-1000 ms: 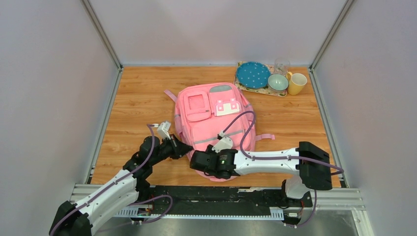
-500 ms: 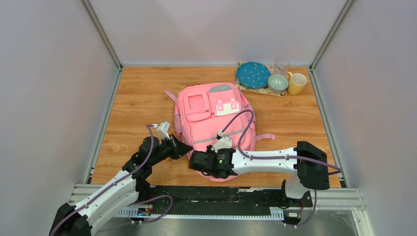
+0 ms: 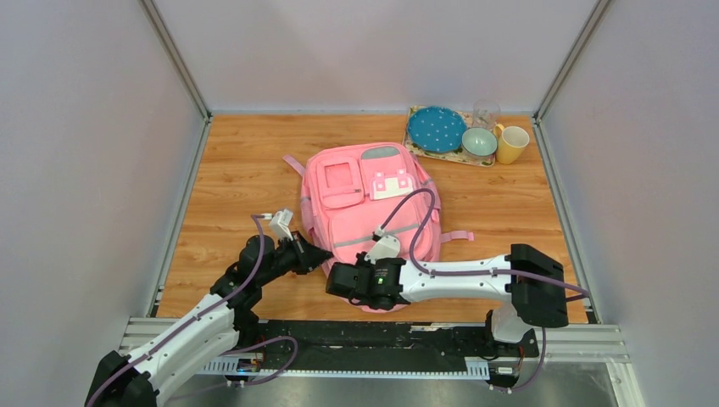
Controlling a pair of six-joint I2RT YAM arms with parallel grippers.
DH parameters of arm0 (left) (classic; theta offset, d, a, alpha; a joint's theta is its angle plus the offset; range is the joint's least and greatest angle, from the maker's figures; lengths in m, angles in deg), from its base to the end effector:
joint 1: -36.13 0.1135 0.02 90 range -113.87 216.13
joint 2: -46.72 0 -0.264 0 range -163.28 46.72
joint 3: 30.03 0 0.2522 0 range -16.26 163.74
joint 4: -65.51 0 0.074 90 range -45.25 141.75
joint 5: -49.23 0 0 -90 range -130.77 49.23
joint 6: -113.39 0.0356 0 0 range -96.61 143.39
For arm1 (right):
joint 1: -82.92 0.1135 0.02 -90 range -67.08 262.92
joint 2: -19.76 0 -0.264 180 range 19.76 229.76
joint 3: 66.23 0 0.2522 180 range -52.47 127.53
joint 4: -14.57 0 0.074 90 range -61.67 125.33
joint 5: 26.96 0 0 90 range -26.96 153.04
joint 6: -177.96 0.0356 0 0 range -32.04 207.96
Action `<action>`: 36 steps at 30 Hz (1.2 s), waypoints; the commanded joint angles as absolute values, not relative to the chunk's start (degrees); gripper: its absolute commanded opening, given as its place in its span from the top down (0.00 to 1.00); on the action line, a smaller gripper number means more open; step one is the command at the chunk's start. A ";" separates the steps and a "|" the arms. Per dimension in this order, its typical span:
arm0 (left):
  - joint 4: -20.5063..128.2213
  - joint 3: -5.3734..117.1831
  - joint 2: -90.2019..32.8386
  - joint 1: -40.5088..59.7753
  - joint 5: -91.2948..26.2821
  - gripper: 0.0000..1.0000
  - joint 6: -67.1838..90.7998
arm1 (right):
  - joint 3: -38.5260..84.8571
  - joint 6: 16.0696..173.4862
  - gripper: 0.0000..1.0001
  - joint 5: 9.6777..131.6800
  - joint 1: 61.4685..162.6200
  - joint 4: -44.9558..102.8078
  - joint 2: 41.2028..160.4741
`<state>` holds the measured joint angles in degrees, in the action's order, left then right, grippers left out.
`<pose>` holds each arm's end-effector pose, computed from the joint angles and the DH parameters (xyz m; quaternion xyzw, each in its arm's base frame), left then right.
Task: Pack the student bag
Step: Zip the student bag at the center of the board.
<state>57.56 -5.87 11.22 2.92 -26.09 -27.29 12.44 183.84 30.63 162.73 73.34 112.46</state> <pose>0.1245 -0.0923 0.1814 -0.0498 0.8107 -0.4611 0.3572 0.0732 0.2997 0.2167 0.1740 0.9343 0.1331 0.2811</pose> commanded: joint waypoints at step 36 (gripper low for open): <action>35.15 10.53 6.57 3.00 -32.68 1.00 -3.97 | 6.24 147.91 1.00 20.07 163.51 72.71 103.34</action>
<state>42.02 5.08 8.51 2.48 -28.91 -15.33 7.67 153.02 28.14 164.04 65.56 107.28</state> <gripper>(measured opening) 0.014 0.027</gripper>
